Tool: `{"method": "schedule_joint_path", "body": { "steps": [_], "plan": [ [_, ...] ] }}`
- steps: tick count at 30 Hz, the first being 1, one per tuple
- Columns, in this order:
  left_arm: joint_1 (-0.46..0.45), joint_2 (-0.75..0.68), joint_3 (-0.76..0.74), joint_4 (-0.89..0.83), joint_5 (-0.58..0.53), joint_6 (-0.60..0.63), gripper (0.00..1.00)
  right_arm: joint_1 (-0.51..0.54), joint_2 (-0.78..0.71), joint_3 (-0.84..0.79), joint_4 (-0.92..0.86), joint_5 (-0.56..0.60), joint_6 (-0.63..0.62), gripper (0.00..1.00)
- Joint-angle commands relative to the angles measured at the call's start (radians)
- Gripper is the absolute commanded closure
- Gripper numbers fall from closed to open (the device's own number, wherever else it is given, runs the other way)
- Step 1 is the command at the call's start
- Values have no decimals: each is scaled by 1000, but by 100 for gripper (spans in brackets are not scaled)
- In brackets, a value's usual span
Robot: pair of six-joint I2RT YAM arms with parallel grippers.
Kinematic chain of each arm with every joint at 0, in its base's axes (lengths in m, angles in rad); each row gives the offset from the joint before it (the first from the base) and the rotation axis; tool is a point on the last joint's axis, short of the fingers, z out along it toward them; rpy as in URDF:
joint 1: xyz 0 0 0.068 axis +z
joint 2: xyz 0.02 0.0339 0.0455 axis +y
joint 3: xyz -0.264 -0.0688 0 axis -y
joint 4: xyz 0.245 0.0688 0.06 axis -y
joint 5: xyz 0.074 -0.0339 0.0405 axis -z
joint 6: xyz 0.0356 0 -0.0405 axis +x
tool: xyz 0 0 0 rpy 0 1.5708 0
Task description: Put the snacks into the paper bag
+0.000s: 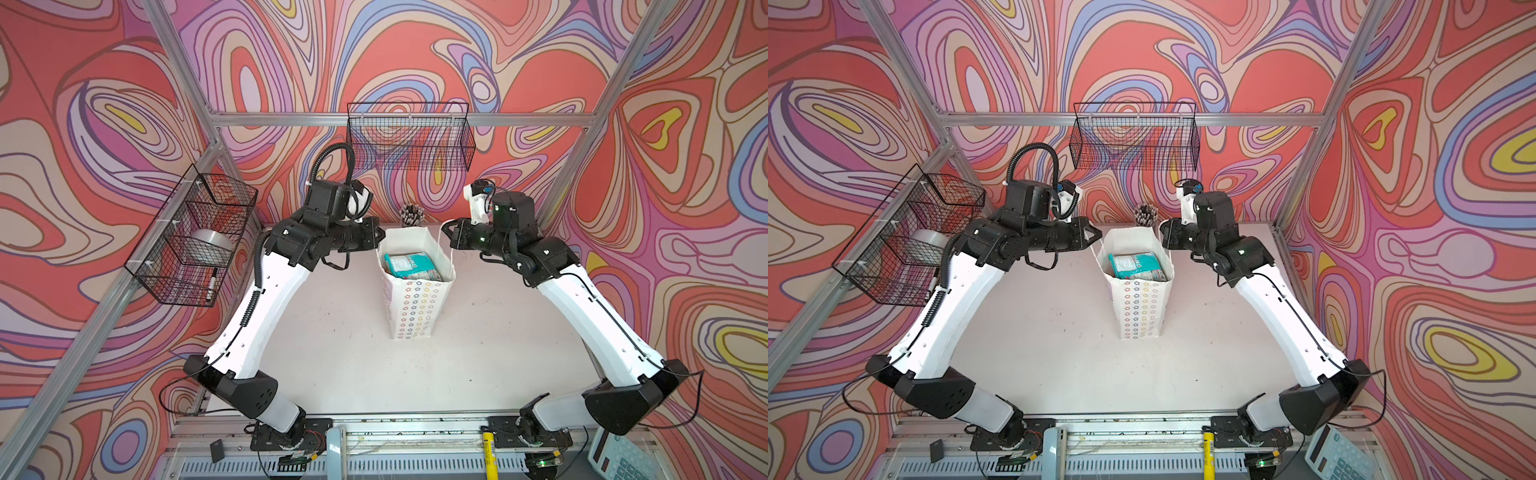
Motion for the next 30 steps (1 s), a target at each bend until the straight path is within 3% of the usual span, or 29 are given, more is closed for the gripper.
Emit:
{"method": "schedule_joint_path", "body": {
  "steps": [1,9,27,30],
  "plan": [
    [21,-26,-22,72,-22,20,100,0,-50,-20,141,-12,32,100],
    [91,-55,-141,128,22,-24,100,1,-88,-104,175,-45,92,100],
    [104,-82,-199,155,36,-33,100,12,-124,-156,206,-26,153,100],
    [105,-92,-210,161,45,-37,84,13,-129,-166,201,-13,150,100]
  ]
}}
